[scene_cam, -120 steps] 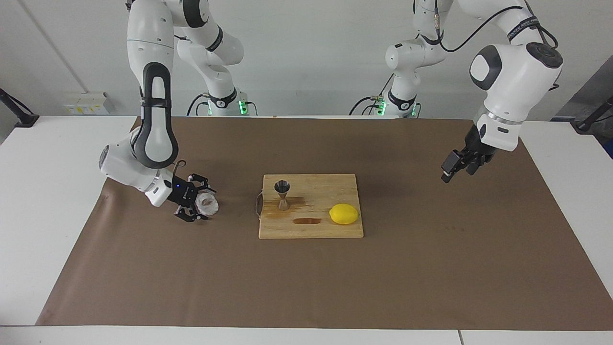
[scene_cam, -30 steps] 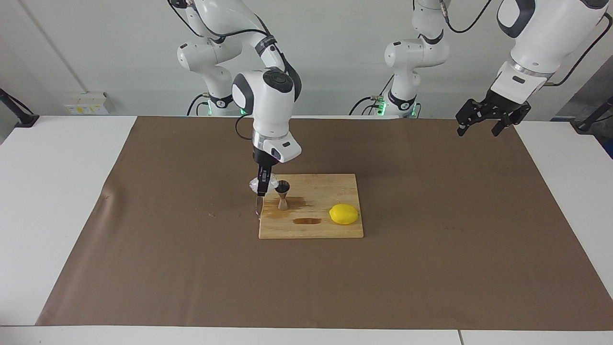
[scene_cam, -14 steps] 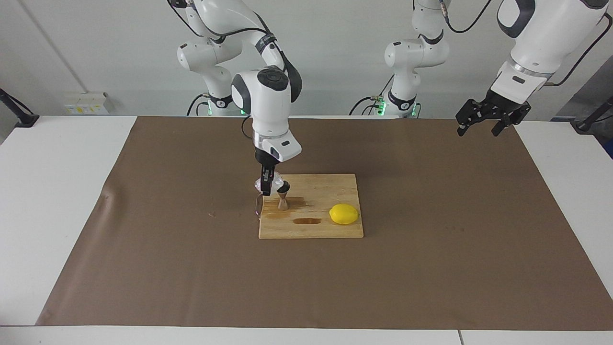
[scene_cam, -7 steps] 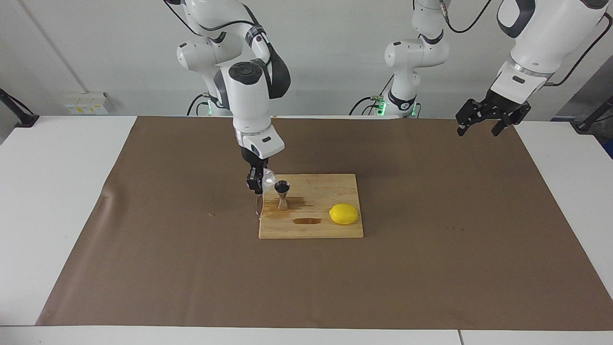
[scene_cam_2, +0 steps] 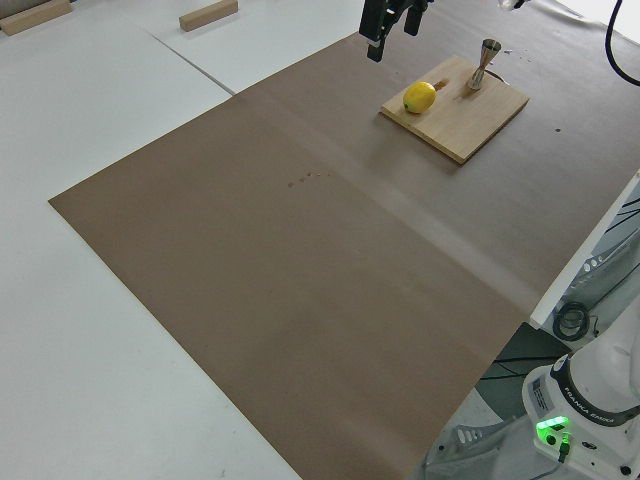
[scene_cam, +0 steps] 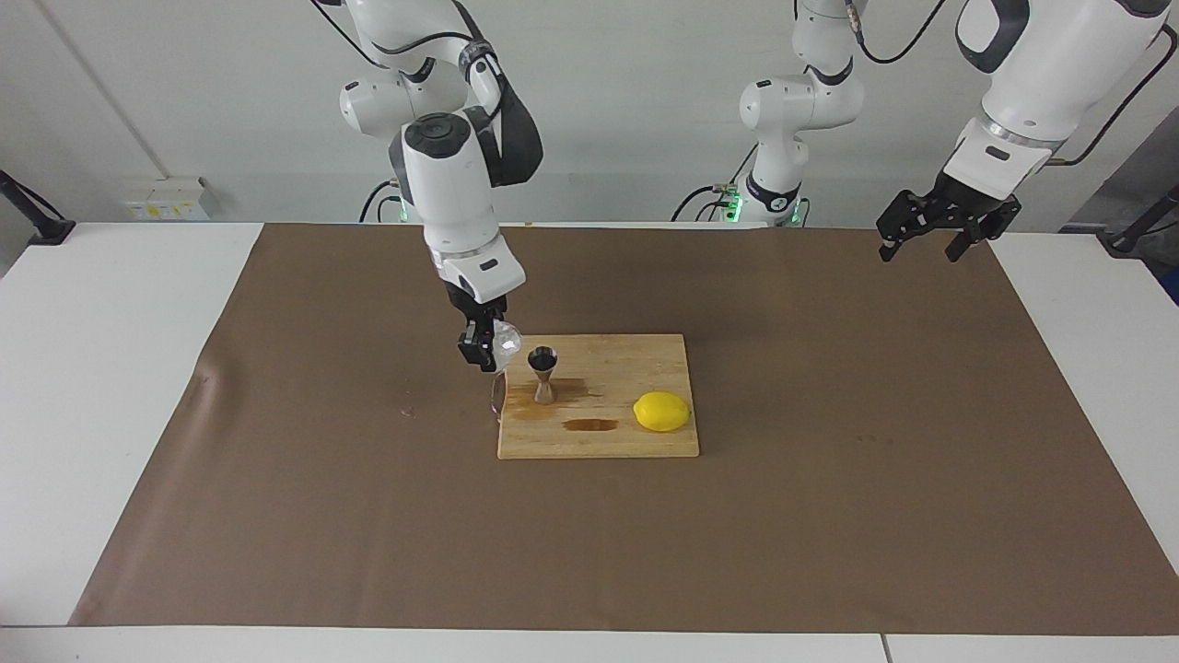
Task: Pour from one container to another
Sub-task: 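Carry the white cup back toward its starting spot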
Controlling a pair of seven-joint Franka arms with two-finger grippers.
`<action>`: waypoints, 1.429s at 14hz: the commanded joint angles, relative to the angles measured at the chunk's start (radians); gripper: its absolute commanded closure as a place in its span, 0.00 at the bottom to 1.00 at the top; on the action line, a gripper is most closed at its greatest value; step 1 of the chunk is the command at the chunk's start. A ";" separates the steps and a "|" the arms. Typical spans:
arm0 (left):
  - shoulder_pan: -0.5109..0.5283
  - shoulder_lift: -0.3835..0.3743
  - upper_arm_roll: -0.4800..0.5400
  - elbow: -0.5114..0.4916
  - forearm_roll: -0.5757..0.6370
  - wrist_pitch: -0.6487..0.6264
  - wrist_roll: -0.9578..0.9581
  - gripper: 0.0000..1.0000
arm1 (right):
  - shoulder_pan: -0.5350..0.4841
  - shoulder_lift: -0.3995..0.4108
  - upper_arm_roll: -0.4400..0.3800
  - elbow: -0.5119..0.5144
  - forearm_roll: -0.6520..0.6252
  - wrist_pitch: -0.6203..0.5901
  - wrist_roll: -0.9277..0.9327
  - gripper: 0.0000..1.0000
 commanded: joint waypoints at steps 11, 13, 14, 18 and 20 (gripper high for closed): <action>0.003 -0.027 0.000 -0.027 0.019 -0.006 0.005 0.00 | -0.220 0.025 0.012 -0.303 0.478 0.246 -0.519 0.70; 0.003 -0.027 0.000 -0.027 0.019 -0.006 0.005 0.00 | -0.232 0.048 0.012 -0.312 0.531 0.246 -0.615 0.70; 0.003 -0.027 0.000 -0.027 0.019 -0.006 0.005 0.00 | -0.235 0.073 0.012 -0.312 0.554 0.246 -0.672 0.70; 0.003 -0.027 0.000 -0.027 0.019 -0.006 0.005 0.00 | -0.243 0.111 0.011 -0.312 0.603 0.263 -0.792 0.65; 0.003 -0.027 0.000 -0.027 0.019 -0.006 0.005 0.00 | -0.244 0.111 0.011 -0.309 0.603 0.258 -0.788 0.00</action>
